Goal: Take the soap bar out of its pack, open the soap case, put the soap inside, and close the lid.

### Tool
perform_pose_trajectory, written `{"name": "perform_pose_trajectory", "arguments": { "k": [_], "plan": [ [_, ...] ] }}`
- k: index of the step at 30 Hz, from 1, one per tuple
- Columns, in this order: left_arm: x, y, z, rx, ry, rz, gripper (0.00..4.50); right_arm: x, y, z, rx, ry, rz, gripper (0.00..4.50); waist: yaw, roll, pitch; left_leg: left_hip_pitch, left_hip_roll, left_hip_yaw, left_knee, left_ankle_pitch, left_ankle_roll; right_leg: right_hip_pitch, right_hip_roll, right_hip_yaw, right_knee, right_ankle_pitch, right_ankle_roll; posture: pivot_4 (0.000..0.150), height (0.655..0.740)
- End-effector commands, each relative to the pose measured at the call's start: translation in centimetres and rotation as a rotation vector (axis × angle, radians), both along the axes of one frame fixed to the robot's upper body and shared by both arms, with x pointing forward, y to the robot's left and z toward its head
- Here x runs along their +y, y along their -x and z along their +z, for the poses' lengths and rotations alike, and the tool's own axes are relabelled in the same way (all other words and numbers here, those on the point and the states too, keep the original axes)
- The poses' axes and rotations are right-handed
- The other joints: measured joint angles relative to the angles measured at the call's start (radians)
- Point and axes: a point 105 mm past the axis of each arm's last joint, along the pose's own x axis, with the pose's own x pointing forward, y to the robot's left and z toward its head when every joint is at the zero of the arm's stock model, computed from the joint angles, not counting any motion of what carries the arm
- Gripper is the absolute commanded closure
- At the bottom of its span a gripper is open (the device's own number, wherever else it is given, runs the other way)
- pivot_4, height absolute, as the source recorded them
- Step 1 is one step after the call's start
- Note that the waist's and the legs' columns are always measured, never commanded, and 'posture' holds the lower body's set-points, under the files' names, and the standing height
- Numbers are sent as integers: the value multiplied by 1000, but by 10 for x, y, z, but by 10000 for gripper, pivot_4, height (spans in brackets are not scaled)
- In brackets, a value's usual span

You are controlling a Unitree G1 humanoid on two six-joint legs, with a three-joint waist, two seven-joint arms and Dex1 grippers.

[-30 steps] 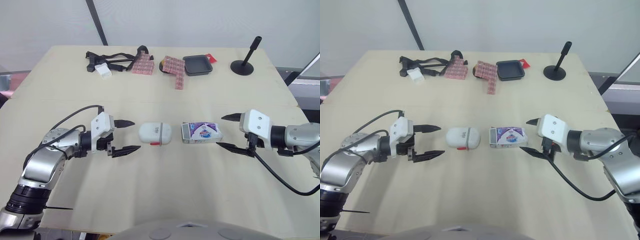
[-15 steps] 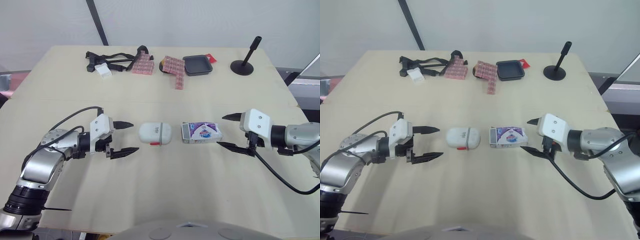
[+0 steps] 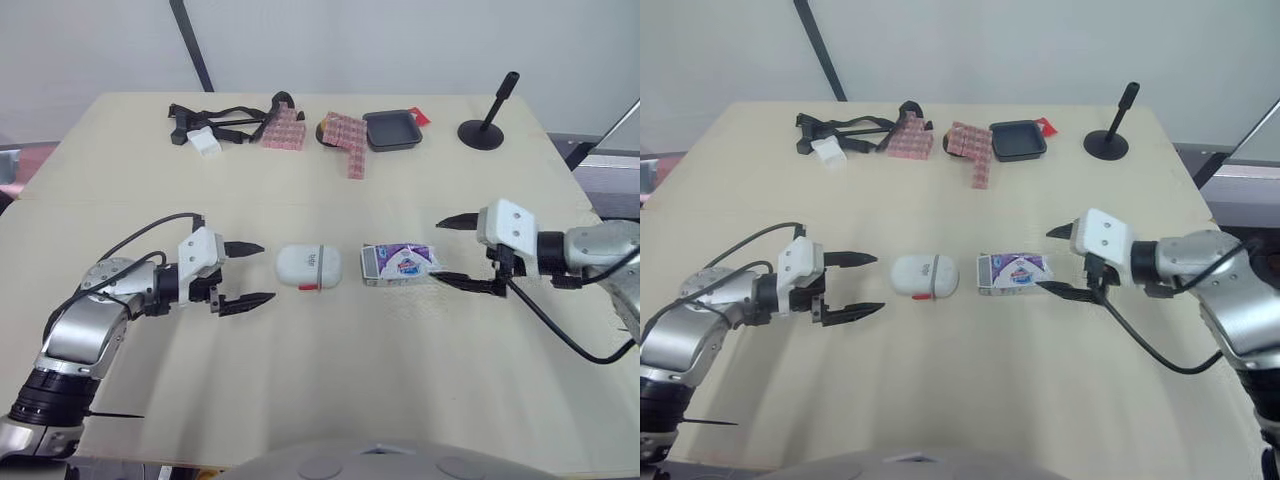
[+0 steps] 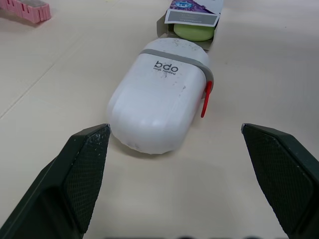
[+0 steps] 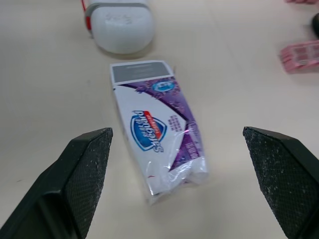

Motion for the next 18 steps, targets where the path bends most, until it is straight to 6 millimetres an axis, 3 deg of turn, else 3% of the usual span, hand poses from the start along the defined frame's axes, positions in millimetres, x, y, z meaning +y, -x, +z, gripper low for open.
{"name": "perform_pose_trajectory", "arguments": {
  "k": [1, 7, 11, 18],
  "plan": [
    [0, -3, 5, -41, -5, 9, 259, 0, -4, -1, 15, 42, 71, 0, 0, 0, 0, 0, 0, 0, 0, 0, 0, 0, 0, 0, 0, 0, 0, 1500, 7400],
    [0, -1, 5, -53, -6, 20, 259, 1, -20, -12, 35, 103, 109, 0, 0, 0, 0, -3, 0, 0, 4, 0, 1, -3, 0, 0, 3, 0, 0, 1500, 7400],
    [1, 1, 6, -58, -6, 33, 259, 3, -17, -19, 67, 126, 171, 0, 3, 0, 0, -7, 0, -1, 6, 0, 1, -6, 0, 0, 4, 0, 0, 1500, 7400],
    [3, 3, 6, -66, -21, 47, 259, 4, -30, -25, 49, 141, 167, 0, 2, 0, 0, -7, 1, 0, 8, 0, 1, -7, 0, 0, 6, 0, 0, 1500, 7400]
  ]
}}
